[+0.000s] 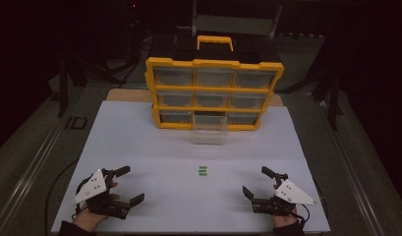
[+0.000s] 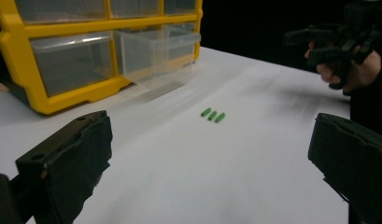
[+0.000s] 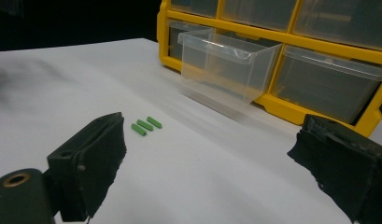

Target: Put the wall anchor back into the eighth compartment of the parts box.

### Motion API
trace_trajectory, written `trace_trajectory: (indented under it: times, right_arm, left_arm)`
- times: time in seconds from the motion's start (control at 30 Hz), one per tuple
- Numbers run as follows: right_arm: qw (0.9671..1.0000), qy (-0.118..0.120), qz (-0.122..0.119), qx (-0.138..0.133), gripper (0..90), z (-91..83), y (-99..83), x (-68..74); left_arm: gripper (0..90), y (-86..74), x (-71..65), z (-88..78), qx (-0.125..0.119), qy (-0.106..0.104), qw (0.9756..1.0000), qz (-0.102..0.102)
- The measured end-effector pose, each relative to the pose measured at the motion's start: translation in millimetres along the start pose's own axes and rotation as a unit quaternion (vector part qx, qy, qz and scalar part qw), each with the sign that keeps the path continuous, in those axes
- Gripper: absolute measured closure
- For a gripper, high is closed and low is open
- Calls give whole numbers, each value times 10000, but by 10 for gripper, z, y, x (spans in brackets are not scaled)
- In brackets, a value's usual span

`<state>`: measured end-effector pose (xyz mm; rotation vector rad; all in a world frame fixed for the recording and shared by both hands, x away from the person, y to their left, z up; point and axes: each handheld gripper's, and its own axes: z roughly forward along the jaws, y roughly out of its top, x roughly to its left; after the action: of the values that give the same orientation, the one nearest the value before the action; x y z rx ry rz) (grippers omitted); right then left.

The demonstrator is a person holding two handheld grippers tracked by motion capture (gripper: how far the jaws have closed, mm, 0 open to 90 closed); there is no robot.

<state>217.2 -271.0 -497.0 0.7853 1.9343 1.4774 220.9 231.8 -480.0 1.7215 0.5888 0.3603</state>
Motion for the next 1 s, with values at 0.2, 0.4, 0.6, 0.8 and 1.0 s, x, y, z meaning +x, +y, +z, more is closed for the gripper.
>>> trace_trajectory:
  times: [0.2, 0.4, 0.6, 0.8, 1.0]
  right_arm:
    - [10000, 33, 23, 25, 80, 8, -6, -8]
    - [10000, 70, 20, 40, 80, 10, -2, -3]
    - [9999, 93, 8, 48, 80, 14, -2, -1]
    - [10000, 75, 19, 41, 80, 14, -5, -4]
    - [9999, 96, 37, 26, 80, 15, -5, -1]
  left_arm:
    - [0, 249, 26, 111, 62, -161, 9998, 129]
    - [0, 467, 45, 290, 375, -529, 9979, 34]
    - [0, 631, 24, 476, 379, -689, 9967, 208]
    - [0, 764, 27, 666, 335, -895, 9951, 268]
    - [0, 857, -3, 872, 381, -1174, 9918, 340]
